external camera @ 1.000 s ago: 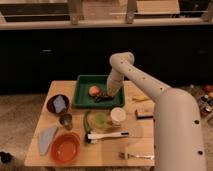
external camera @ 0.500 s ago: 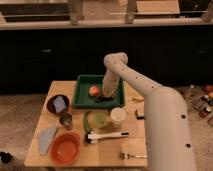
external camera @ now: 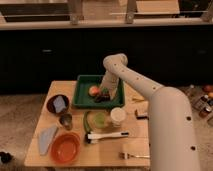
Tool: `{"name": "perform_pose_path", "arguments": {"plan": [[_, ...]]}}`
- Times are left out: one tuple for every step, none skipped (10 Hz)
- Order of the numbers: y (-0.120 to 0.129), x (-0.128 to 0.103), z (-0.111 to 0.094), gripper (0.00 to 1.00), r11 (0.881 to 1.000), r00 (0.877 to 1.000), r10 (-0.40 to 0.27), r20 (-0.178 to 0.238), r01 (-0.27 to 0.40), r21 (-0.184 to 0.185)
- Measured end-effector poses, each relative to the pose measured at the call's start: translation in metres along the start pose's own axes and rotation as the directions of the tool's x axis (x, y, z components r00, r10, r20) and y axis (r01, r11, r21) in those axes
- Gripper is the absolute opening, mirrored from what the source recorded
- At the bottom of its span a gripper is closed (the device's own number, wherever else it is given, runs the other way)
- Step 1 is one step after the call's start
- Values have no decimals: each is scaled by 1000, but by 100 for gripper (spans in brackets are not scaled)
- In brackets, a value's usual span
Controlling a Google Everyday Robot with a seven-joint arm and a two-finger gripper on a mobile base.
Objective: Place grapes in red bowl
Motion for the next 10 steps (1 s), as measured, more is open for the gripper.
{"name": "perform_pose_path", "arguments": {"plan": [[0,1,3,80,1000,1000,10,-1,-10,-3],[1,2,5,80,1000,1000,17,-2,-17,-6],[4,6,9,80,999,999,38,-5,-38,-12],[6,8,11,80,998,999,53,-7,-53,-14],[8,10,14,80,997,997,74,-7,-74,-18],[10,12,17,80,995,996,94,-9,-94,-21],[12,15,21,80,993,994,113,-10,-114,-25],[13,17,22,80,992,992,125,-11,-125,-27],[14,20,28,78,990,990,139,-10,-139,-36],[14,20,31,72,989,990,144,-9,-144,-44]]}}
